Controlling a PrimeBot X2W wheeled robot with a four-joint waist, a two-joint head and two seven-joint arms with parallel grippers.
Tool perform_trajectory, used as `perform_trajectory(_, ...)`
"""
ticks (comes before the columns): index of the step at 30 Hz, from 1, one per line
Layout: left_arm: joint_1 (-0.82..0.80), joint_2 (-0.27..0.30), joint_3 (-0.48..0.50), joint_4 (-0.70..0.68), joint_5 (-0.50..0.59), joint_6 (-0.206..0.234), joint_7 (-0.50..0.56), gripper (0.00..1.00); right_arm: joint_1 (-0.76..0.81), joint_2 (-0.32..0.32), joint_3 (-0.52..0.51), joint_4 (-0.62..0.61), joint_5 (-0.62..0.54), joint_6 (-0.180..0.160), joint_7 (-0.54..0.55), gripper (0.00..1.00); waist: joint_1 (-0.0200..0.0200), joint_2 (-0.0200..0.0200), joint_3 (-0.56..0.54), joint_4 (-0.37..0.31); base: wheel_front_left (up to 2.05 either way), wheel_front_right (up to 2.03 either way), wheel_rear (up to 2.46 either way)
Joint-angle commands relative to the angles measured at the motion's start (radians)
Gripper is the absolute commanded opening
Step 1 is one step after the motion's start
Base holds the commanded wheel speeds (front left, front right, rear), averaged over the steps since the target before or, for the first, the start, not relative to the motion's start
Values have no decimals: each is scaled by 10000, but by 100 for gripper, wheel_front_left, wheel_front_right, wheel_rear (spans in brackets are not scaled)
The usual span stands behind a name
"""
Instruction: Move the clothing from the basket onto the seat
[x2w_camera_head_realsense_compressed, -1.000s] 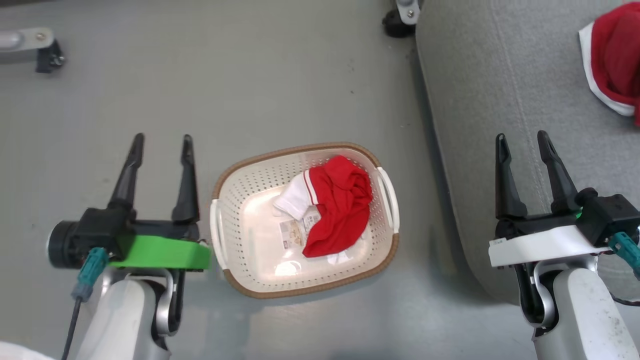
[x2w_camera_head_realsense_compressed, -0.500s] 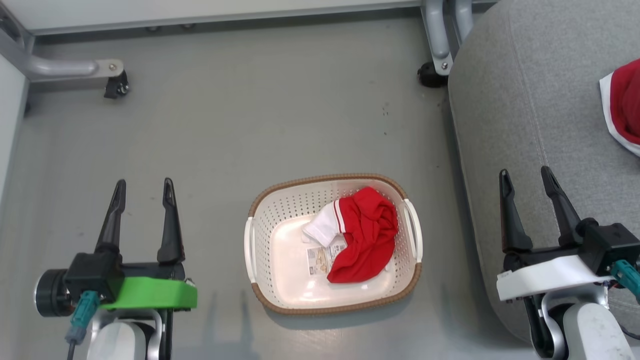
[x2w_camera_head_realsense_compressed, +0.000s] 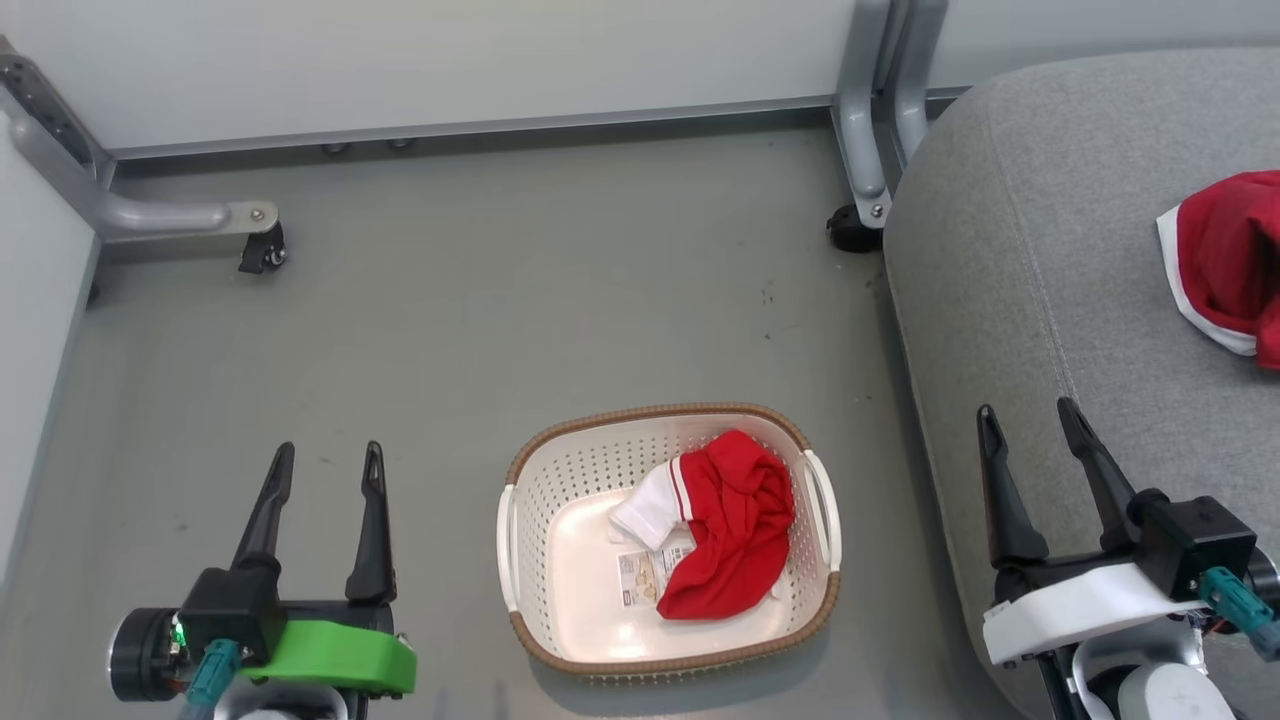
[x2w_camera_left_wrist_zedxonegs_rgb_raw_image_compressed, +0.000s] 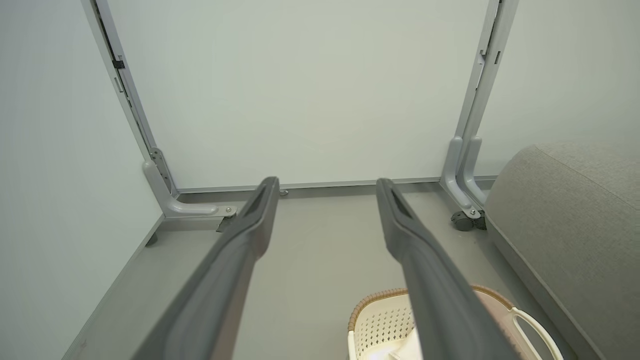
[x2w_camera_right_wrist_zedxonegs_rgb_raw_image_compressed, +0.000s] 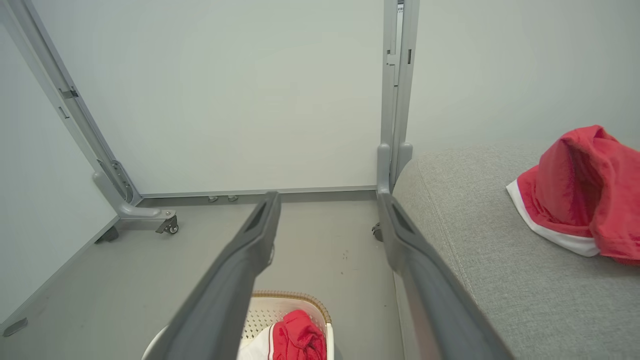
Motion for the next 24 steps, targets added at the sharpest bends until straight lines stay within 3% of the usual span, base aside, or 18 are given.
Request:
perform_trajectory(1,251,-50,-12,81,53,-45,9,100,231,-13,47,-44,10,-5,44,100,1,-1,-272,-54,0,0,0)
perform_trajectory(24,177,-139,72,807,132,-119,7,100,416,-4,152,-162,85,-5,248,100,1,-1,-451,-36,0,0,0)
